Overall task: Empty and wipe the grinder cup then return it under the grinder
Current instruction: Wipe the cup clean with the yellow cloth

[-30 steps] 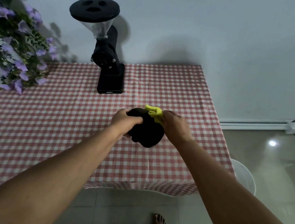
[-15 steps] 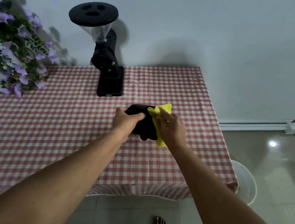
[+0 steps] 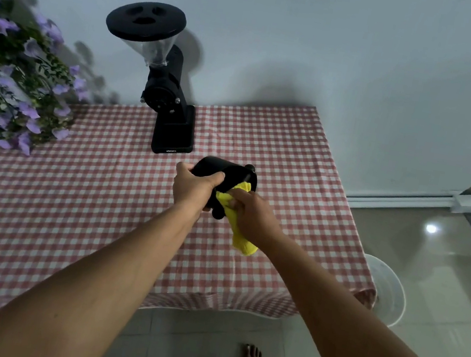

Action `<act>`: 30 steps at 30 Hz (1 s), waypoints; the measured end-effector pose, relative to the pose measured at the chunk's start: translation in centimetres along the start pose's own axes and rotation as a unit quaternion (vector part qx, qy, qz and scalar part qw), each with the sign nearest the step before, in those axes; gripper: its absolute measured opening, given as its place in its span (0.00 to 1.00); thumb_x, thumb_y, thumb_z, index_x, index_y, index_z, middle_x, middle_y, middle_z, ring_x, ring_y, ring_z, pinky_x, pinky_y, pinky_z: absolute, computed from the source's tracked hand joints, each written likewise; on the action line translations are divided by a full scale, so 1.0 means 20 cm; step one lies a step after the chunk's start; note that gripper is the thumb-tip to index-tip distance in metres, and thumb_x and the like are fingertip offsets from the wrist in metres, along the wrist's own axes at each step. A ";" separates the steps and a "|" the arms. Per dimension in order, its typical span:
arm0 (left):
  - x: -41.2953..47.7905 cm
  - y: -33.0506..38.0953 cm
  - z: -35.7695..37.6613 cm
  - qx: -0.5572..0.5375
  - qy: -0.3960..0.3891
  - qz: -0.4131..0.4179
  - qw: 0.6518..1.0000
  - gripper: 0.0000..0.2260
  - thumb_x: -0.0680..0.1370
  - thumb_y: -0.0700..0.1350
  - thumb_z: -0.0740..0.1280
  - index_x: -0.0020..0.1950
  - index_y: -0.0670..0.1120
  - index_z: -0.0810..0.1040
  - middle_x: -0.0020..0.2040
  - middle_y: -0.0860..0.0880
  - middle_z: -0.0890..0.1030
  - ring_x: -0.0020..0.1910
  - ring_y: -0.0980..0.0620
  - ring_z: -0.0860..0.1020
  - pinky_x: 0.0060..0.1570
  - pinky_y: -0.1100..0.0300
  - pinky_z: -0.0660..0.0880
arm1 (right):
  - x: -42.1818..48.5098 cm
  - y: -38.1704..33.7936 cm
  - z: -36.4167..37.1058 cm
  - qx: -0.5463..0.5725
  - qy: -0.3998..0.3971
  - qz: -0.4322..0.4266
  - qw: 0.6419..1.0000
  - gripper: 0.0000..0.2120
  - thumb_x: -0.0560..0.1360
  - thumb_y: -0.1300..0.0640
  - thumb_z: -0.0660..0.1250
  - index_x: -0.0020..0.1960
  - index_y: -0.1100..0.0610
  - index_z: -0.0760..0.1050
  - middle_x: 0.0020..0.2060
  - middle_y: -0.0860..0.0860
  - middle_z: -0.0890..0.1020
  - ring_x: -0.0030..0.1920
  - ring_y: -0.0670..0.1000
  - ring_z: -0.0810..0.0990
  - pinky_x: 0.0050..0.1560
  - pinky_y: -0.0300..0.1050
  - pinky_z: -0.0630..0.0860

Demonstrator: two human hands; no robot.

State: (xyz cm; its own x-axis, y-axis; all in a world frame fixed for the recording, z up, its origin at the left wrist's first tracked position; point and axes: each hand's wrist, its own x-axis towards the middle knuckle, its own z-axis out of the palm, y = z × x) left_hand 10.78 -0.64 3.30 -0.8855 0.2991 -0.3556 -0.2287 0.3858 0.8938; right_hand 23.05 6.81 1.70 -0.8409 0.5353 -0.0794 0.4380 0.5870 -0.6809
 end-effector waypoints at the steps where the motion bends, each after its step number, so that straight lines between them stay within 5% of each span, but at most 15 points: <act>1: 0.00 -0.01 0.00 -0.002 -0.002 -0.013 1.000 0.22 0.71 0.47 0.77 0.57 0.47 0.69 0.50 0.49 0.78 0.44 0.48 0.82 0.35 0.48 0.83 | 0.00 0.02 0.00 0.037 0.010 0.020 0.999 0.14 0.81 0.57 0.57 0.63 0.53 0.76 0.48 0.55 0.80 0.46 0.54 0.79 0.46 0.48 0.75; 6: 0.01 -0.02 -0.02 -0.029 -0.003 -0.037 0.999 0.25 0.71 0.47 0.78 0.60 0.45 0.68 0.53 0.46 0.78 0.48 0.46 0.83 0.39 0.45 0.85 | 0.00 0.08 -0.06 0.315 0.117 0.235 0.912 0.12 0.81 0.56 0.58 0.61 0.55 0.77 0.47 0.50 0.82 0.49 0.52 0.80 0.50 0.49 0.78; 10: -0.03 -0.04 0.01 0.023 -0.036 0.014 0.999 0.23 0.72 0.46 0.77 0.60 0.46 0.68 0.54 0.48 0.78 0.49 0.48 0.82 0.40 0.49 0.85 | 0.04 0.05 -0.14 0.376 0.148 0.250 0.880 0.10 0.81 0.53 0.61 0.55 0.53 0.79 0.47 0.49 0.83 0.49 0.51 0.81 0.46 0.46 0.79; 13: -0.06 -0.05 0.04 0.023 -0.033 0.021 0.999 0.22 0.72 0.45 0.76 0.59 0.47 0.68 0.54 0.48 0.79 0.49 0.47 0.82 0.39 0.49 0.85 | 0.06 0.03 -0.15 0.363 0.127 0.256 0.887 0.09 0.81 0.53 0.62 0.45 0.53 0.79 0.44 0.52 0.84 0.47 0.53 0.82 0.46 0.46 0.79; 18: -0.03 -0.04 0.02 0.000 -0.001 0.003 1.000 0.22 0.71 0.46 0.77 0.58 0.46 0.68 0.52 0.47 0.79 0.46 0.46 0.83 0.38 0.47 0.85 | 0.05 0.01 -0.15 0.246 0.008 0.239 0.939 0.13 0.81 0.57 0.59 0.51 0.62 0.80 0.38 0.53 0.81 0.40 0.51 0.79 0.37 0.42 0.74; 23: 0.02 -0.02 -0.01 0.023 0.009 0.017 1.000 0.24 0.68 0.47 0.77 0.57 0.46 0.68 0.51 0.47 0.79 0.46 0.46 0.83 0.41 0.44 0.85 | 0.02 0.06 -0.16 0.130 -0.100 0.179 0.970 0.09 0.81 0.57 0.60 0.56 0.52 0.79 0.41 0.49 0.79 0.45 0.52 0.78 0.43 0.44 0.72; 25: 0.03 -0.02 -0.03 0.015 0.006 0.012 1.000 0.24 0.69 0.46 0.76 0.58 0.46 0.68 0.52 0.47 0.79 0.47 0.46 0.83 0.42 0.44 0.85 | 0.03 0.10 -0.22 0.144 -0.072 0.187 0.969 0.10 0.81 0.59 0.59 0.56 0.54 0.79 0.41 0.50 0.79 0.44 0.50 0.78 0.42 0.44 0.72; 30: 0.04 -0.02 -0.03 0.006 -0.031 -0.008 0.999 0.21 0.71 0.43 0.76 0.57 0.45 0.68 0.52 0.47 0.79 0.48 0.46 0.83 0.41 0.44 0.85 | 0.12 0.17 -0.34 0.242 0.149 0.226 0.932 0.13 0.81 0.60 0.59 0.61 0.56 0.78 0.48 0.51 0.79 0.50 0.53 0.77 0.49 0.45 0.70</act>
State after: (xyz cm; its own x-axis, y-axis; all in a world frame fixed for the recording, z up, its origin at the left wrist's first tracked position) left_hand 9.94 -1.12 2.82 -0.8546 0.3473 -0.3860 -0.2362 0.4019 0.8847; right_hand 24.61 14.19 4.12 -0.4490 0.8480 -0.2815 0.4702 -0.0436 -0.8815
